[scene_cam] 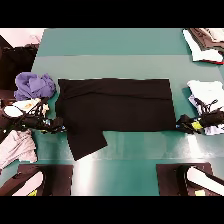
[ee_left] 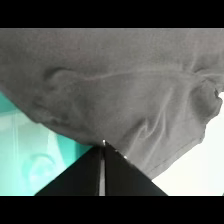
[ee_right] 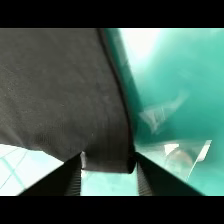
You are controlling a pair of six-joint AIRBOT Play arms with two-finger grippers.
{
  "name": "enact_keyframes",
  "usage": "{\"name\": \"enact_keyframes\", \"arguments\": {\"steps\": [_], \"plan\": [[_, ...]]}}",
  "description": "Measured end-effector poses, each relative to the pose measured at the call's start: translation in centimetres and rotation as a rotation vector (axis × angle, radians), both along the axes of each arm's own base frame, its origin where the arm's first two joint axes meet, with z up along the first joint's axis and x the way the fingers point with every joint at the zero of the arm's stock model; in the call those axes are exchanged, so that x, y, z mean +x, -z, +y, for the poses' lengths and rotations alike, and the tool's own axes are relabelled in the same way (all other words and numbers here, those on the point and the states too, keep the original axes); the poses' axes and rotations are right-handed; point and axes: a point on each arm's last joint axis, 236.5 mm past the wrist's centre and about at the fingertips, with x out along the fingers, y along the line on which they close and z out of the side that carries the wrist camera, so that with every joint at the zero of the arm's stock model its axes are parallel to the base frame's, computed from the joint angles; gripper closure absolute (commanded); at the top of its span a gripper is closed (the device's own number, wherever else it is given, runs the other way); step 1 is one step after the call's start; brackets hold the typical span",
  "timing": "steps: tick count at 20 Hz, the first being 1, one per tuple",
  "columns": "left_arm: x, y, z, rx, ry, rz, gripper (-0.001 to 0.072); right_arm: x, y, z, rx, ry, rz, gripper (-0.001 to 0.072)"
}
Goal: Fold the shirts.
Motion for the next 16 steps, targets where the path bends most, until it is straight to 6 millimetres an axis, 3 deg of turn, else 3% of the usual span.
{"name": "enact_keyframes", "arguments": {"steps": [1,2,6,9,13,16], "plan": [[0.0,0.0,0.0,-0.001,0.001,0.001,0.0683,0.2,0.1,0.2,-0.002,-0.007,-0.008,0.0672],[-0.1,0.0,0.0,-0.001,0.002,0.002,0.0683,0.3,0.2,0.2,-0.008,-0.012,-0.015,0.0695],[-1.0,-0.2,-0.4,-0.016,0.038,0.025,0.0685,0.1,-0.6,-1.3,-0.112,-0.071,-0.061,0.0696],[-2.6,-0.8,-0.9,-0.041,0.087,0.064,0.0685,-1.7,-2.8,-3.0,-0.213,-0.158,-0.051,0.0696],[-5.4,-2.9,-1.8,-0.081,0.166,0.097,0.0683,-5.1,-5.9,-5.3,-0.348,-0.232,-0.013,0.0696],[-5.1,-5.7,-2.8,-0.132,0.173,0.051,0.0684,-5.5,-7.6,-5.4,-0.398,-0.242,-0.060,0.0696]]}}
